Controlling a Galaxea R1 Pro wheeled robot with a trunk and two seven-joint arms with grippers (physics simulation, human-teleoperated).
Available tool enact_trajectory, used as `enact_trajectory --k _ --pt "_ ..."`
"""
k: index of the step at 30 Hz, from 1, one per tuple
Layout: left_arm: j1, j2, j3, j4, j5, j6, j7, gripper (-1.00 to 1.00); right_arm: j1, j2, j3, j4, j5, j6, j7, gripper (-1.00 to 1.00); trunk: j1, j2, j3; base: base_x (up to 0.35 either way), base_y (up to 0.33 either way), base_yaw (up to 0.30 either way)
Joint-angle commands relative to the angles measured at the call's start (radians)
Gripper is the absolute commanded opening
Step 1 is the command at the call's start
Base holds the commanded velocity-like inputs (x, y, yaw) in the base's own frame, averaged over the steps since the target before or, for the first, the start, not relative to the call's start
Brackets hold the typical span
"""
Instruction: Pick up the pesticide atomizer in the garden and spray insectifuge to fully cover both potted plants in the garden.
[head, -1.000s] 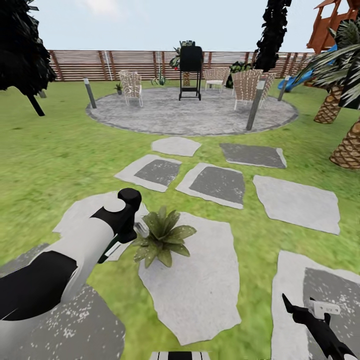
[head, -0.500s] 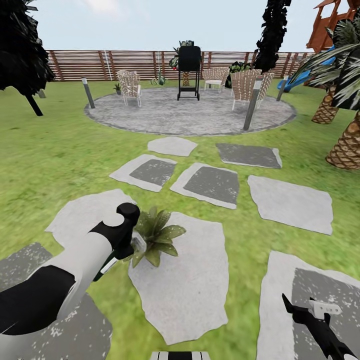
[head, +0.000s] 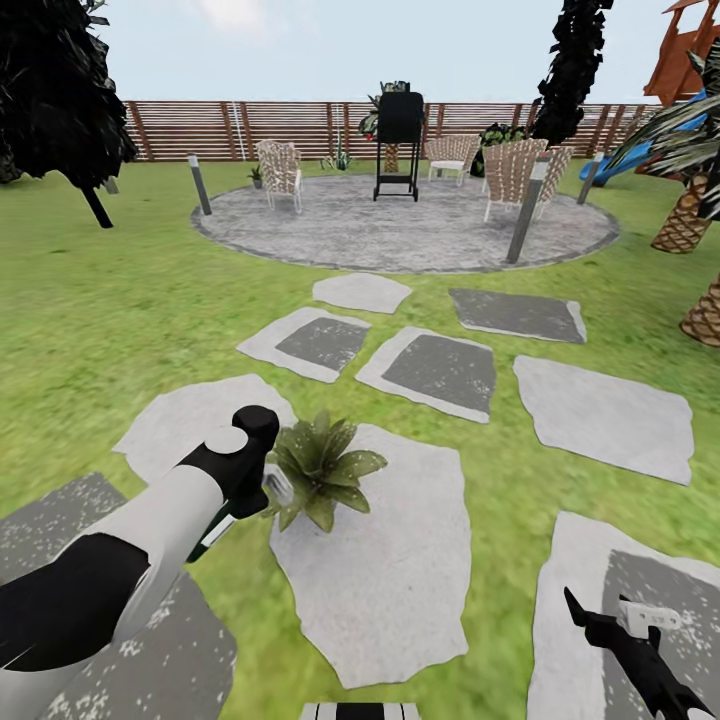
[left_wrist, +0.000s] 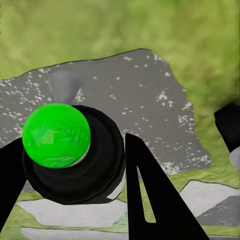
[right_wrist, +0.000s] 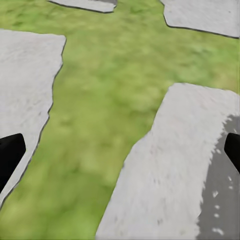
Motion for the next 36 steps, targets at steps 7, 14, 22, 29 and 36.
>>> enact_trajectory --k 7,14,22,29,36 --pt "-0.001 0.000 -0.004 -0.003 -0.011 0.011 -0.010 -1.00 -0.001 0.001 -0.007 0.001 0.003 -0.003 0.009 1.00 0.000 0.000 -0.001 0.196 -0.121 0.001" --pt "-0.010 0.000 -0.007 -0.006 -0.018 0.013 -0.010 -1.00 -0.001 0.000 -0.007 0.004 0.003 -0.004 0.009 1.00 0.000 0.000 -0.001 0.078 -0.247 0.090" --pt "-0.005 0.042 -0.011 -0.007 -0.020 0.012 -0.010 -1.00 -0.001 0.000 -0.007 0.005 0.003 -0.004 0.009 1.00 0.000 0.000 -0.001 -0.091 -0.113 0.001" --pt "0.001 0.054 -0.003 -0.004 -0.012 0.012 -0.010 -1.00 -0.001 0.000 -0.007 0.005 0.003 -0.003 0.009 1.00 0.000 0.000 -0.001 -0.001 -0.001 0.043" --pt "0.030 0.042 -0.005 -0.005 -0.007 0.013 -0.010 -1.00 -0.001 0.000 -0.007 0.007 0.003 -0.004 0.009 1.00 0.000 0.000 -0.001 0.000 0.000 0.267"
